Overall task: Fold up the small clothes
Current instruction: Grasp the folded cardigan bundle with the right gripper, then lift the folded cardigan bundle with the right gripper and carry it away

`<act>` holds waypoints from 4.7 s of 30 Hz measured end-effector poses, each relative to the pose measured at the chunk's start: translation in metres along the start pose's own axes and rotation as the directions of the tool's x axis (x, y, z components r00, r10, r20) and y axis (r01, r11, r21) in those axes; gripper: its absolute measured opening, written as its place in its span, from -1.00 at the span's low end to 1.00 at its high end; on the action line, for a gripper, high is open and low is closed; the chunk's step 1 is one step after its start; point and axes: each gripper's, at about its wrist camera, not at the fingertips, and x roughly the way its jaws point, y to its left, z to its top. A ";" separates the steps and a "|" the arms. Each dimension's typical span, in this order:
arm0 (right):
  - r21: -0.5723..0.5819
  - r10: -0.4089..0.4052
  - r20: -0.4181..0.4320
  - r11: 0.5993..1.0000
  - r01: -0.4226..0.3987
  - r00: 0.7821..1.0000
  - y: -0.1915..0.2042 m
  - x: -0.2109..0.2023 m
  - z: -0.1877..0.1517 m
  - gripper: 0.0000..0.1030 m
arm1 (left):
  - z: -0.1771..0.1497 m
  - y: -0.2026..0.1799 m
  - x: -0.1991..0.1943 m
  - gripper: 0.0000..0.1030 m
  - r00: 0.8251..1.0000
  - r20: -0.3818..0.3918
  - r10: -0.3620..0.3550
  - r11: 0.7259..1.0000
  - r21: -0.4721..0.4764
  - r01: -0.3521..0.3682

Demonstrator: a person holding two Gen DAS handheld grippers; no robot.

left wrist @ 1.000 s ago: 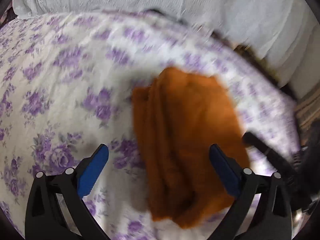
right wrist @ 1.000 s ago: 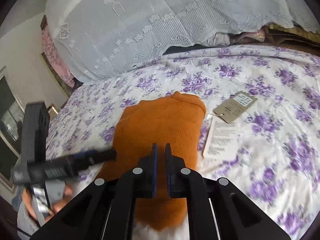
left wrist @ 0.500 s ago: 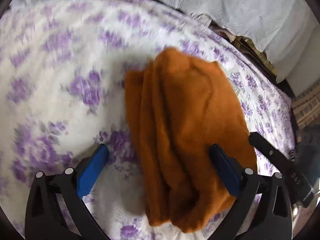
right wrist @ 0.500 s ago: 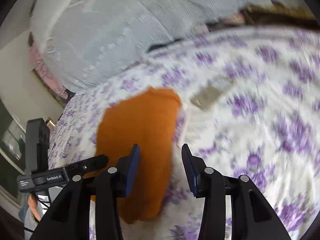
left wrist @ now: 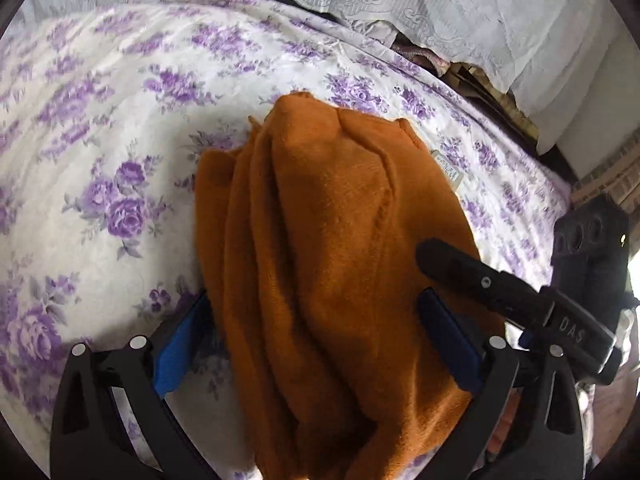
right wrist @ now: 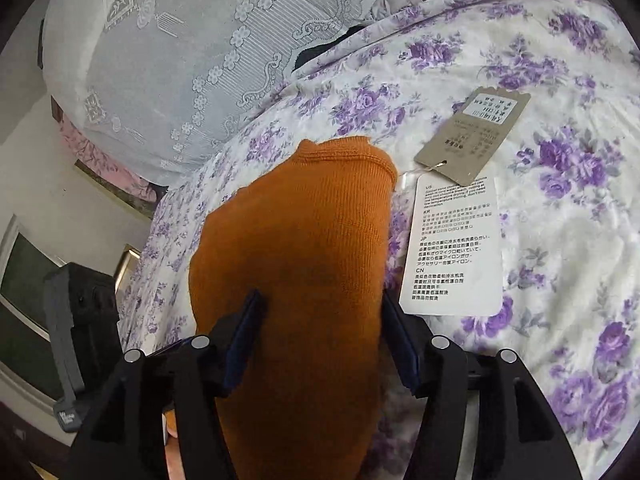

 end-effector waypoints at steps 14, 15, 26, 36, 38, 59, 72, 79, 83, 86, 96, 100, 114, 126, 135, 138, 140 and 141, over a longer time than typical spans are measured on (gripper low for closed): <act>-0.006 0.017 0.015 1.000 -0.017 1.000 -0.005 -0.003 -0.005 0.10 | -0.004 -0.005 -0.003 0.67 0.999 0.038 -0.014 1.000 0.022 0.014; -0.005 0.018 0.016 1.000 -0.018 1.000 -0.005 -0.003 -0.005 0.10 | -0.004 -0.003 -0.002 0.66 0.999 0.030 -0.033 0.999 0.008 0.033; -0.099 0.003 0.078 0.995 0.004 0.997 0.012 -0.012 -0.009 -0.21 | -0.006 -0.010 -0.020 -0.15 0.992 0.106 -0.071 0.997 0.041 0.067; -0.164 0.018 0.101 0.986 -0.002 0.995 0.032 -0.032 -0.021 -0.24 | -0.022 -0.016 -0.047 -0.21 0.988 0.149 -0.043 0.998 0.047 0.037; -0.173 0.030 0.095 0.985 -0.013 0.995 0.037 -0.037 -0.026 -0.24 | -0.029 -0.018 -0.056 -0.21 0.987 0.156 -0.031 0.999 0.045 0.024; -0.280 0.114 0.014 0.954 -0.106 0.993 0.099 -0.066 -0.096 -0.25 | -0.107 -0.020 -0.139 -0.21 0.958 0.238 0.158 0.987 0.005 -0.164; -0.299 0.161 0.004 0.942 -0.152 0.987 0.128 -0.088 -0.129 -0.25 | -0.139 -0.027 -0.182 -0.21 0.914 0.314 0.256 0.964 -0.010 -0.267; -0.308 0.179 0.007 0.936 -0.168 0.984 0.137 -0.098 -0.135 -0.25 | -0.149 -0.035 -0.196 -0.21 0.894 0.349 0.281 0.954 0.000 -0.300; -0.320 0.187 0.013 0.932 -0.173 0.982 0.143 -0.104 -0.137 -0.25 | -0.153 -0.039 -0.205 -0.21 0.885 0.367 0.286 0.951 0.001 -0.308; -0.331 0.197 0.020 0.927 -0.179 0.980 0.149 -0.110 -0.139 -0.25 | -0.155 -0.041 -0.213 -0.21 0.878 0.382 0.289 0.949 0.002 -0.314; -0.364 0.240 0.046 0.908 -0.207 0.970 0.168 -0.133 -0.143 -0.25 | -0.165 -0.053 -0.243 -0.21 0.840 0.448 0.305 0.937 0.018 -0.349; -0.373 0.254 0.056 0.902 -0.216 0.966 0.174 -0.143 -0.145 -0.25 | -0.169 -0.058 -0.254 -0.21 0.828 0.468 0.308 0.933 0.023 -0.360; -0.458 0.351 0.068 0.842 -0.284 0.934 0.228 -0.176 -0.155 -0.26 | -0.189 -0.070 -0.322 -0.21 0.747 0.564 0.351 0.908 -0.012 -0.418; -0.541 0.438 -0.023 0.750 -0.380 0.899 0.305 -0.167 -0.170 -0.26 | -0.206 -0.041 -0.385 -0.21 0.665 0.590 0.458 0.863 -0.117 -0.491; -0.569 0.472 -0.096 0.697 -0.437 0.876 0.354 -0.149 -0.187 -0.26 | -0.221 -0.010 -0.420 -0.21 0.608 0.594 0.527 0.827 -0.195 -0.527; -0.578 0.477 -0.116 0.682 -0.449 0.872 0.367 -0.142 -0.190 -0.26 | -0.225 0.001 -0.429 -0.21 0.594 0.595 0.542 0.819 -0.213 -0.533; -0.582 0.478 -0.131 0.672 -0.457 0.869 0.376 -0.136 -0.193 -0.26 | -0.228 0.009 -0.435 -0.21 0.583 0.593 0.555 0.811 -0.227 -0.540; -0.584 0.479 -0.139 0.668 -0.462 0.867 0.381 -0.133 -0.194 -0.26 | -0.229 0.012 -0.437 -0.21 0.580 0.593 0.558 0.808 -0.232 -0.541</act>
